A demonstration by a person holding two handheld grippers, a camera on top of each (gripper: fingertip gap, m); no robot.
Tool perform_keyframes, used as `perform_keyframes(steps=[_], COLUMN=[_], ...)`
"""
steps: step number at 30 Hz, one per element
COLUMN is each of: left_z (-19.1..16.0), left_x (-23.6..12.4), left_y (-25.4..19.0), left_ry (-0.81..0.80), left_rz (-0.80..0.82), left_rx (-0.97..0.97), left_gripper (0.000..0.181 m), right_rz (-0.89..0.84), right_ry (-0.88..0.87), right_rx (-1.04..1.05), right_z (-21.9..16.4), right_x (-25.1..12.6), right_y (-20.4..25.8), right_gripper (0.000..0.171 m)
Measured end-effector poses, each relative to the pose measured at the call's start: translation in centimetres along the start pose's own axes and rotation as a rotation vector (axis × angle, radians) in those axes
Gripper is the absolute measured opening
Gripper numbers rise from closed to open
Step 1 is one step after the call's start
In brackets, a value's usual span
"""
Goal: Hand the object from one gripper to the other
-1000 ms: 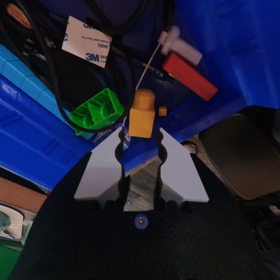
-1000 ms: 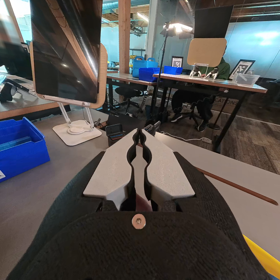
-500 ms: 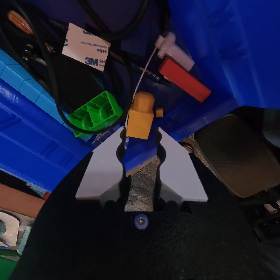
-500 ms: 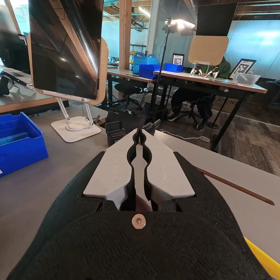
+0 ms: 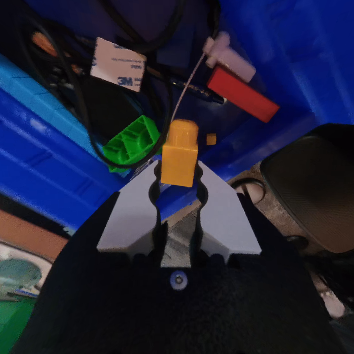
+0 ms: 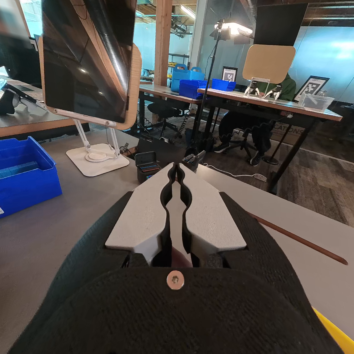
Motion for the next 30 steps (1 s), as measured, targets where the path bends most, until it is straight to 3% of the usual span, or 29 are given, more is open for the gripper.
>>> perform_keyframes(steps=[1,4,7,11,14,17,21,24,27,30], left_z=[0.0,0.4,2.6,9.2,15.6,21.5,28.2,31.9,34.9,37.0], left_x=[-1.2,-5.4,-10.5,-17.1,-20.3,-21.3,-20.9,-21.3,-21.8,-21.9], left_y=[0.2,0.8,1.5,-0.1,-2.4,-4.9,-7.1,-8.9,-8.7,-8.3], left_ry=[-0.036,-0.187,-0.473,-0.987,-1.357,-1.559,-1.593,-1.636,-1.648,-1.598], left_rz=[0.024,0.105,0.233,0.239,0.068,0.002,0.122,0.23,0.396,0.67], left_rx=[-0.012,-0.043,-0.046,0.07,0.083,0.196,0.503,0.742,0.773,0.764], left_gripper=[0.033,0.033,0.033,0.033,0.032,0.032,0.032,0.032,0.032,0.032], right_rz=[0.011,0.041,0.091,0.176,0.314,0.474,0.605,0.528,0.358,0.234], right_ry=[-0.009,-0.035,-0.091,-0.188,-0.247,-0.343,-0.39,-0.349,-0.317,-0.314], right_rx=[-0.012,-0.062,-0.138,-0.307,-0.362,-0.276,-0.053,0.033,0.064,0.127], right_z=[0.1,0.3,0.8,1.6,2.3,3.6,4.9,5.1,5.3,6.1], right_x=[0.0,0.1,0.4,0.4,-0.2,-1.4,-2.5,-2.1,-1.6,-1.6], right_y=[0.2,1.0,2.3,5.2,8.2,10.3,10.0,8.2,6.2,5.2], right_gripper=[0.0,0.0,0.005,0.016,0.03,0.038,0.044,0.05,0.051,0.046])
Point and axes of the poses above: each gripper's, where its closed fingertips meet, x out along the fingers, z out of its top, y = z × x across the jaws, the point moved 5 cm from there along -x, back along the fingers, and after that the axes turned 8 degrees about -z, right-handed, at the moved point
